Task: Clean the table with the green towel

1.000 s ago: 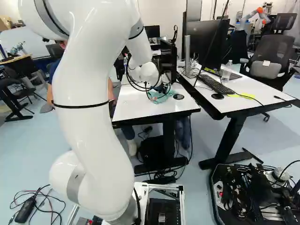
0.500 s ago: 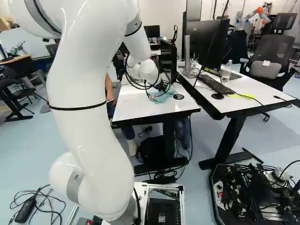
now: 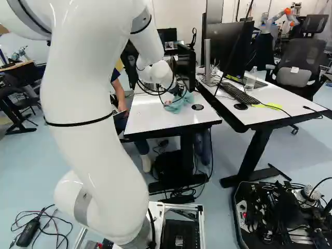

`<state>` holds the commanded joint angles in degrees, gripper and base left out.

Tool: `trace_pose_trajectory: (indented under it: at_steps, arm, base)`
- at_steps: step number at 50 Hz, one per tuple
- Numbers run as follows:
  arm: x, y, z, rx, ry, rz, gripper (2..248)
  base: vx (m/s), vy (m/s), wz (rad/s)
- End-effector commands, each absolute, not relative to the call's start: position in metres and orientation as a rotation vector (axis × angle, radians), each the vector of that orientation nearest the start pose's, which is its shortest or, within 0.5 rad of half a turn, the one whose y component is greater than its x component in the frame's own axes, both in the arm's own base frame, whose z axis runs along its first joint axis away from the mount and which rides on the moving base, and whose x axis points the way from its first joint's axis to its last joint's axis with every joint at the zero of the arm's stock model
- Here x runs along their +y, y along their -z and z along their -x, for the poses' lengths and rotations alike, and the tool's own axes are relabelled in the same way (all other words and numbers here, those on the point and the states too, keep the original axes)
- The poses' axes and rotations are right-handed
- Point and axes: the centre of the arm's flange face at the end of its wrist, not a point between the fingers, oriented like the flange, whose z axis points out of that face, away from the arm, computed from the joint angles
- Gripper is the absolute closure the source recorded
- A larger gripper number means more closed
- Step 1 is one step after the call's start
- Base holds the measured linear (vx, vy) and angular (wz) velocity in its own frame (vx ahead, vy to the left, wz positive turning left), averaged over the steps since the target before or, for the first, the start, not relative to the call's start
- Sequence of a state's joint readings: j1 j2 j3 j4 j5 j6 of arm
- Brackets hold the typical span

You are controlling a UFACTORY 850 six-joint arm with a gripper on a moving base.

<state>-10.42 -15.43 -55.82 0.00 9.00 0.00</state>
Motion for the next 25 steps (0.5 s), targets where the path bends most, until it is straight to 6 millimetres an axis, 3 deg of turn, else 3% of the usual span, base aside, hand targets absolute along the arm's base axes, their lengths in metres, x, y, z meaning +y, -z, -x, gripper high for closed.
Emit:
trace_pose_trajectory:
  at_steps: [25]
  arm:
    - [-0.063,-0.483,-0.568,0.158,1.415,2.855,215]
  base:
    - [0.0,0.0,0.0]
